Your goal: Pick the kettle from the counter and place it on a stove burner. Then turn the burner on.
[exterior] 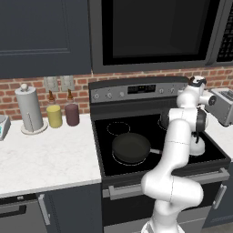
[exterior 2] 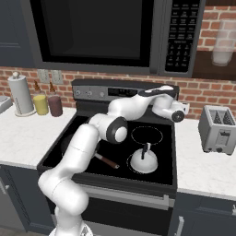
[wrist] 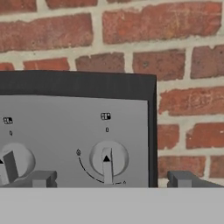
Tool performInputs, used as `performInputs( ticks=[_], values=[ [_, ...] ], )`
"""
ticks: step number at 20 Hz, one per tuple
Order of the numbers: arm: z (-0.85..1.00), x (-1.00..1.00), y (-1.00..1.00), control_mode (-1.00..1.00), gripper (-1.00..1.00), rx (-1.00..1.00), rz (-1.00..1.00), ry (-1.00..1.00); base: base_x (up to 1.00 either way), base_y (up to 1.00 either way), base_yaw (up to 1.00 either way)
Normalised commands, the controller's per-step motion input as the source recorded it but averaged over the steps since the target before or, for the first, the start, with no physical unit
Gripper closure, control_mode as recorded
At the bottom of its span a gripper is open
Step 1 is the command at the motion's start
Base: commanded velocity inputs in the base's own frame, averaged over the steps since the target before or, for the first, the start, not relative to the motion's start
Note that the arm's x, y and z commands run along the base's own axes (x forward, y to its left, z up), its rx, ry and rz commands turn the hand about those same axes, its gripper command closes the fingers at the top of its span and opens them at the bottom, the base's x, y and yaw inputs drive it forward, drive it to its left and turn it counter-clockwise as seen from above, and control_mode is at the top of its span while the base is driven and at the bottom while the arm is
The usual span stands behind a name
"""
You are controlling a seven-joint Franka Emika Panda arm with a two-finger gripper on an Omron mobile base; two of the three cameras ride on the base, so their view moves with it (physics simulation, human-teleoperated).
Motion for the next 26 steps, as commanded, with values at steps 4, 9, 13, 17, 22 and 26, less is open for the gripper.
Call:
performInputs(
  ticks=[4, 9, 13, 17, 22, 26],
  values=[
    [0.00, 0.04, 0.00, -1.00, -1.00, 0.00, -0.01, 0.00, 0.00, 0.00, 0.00],
    [0.00, 0.10, 0.00, -1.00, -1.00, 0.00, -0.04, 0.00, 0.00, 0.00, 0.00],
    [0.00, 0.08, 0.00, -1.00, -1.00, 0.00, -0.06, 0.00, 0.00, 0.00, 0.00],
    [0.00, 0.01, 0.00, -1.00, -1.00, 0.00, -0.05, 0.00, 0.00, 0.00, 0.00],
    [0.00, 0.00, 0.00, -1.00, -1.00, 0.00, -0.01, 0.00, 0.00, 0.00, 0.00],
    [0.00, 0.04, 0.03, -1.00, -1.00, 0.00, 0.00, 0.00, 0.00, 0.00, 0.00]
  ],
)
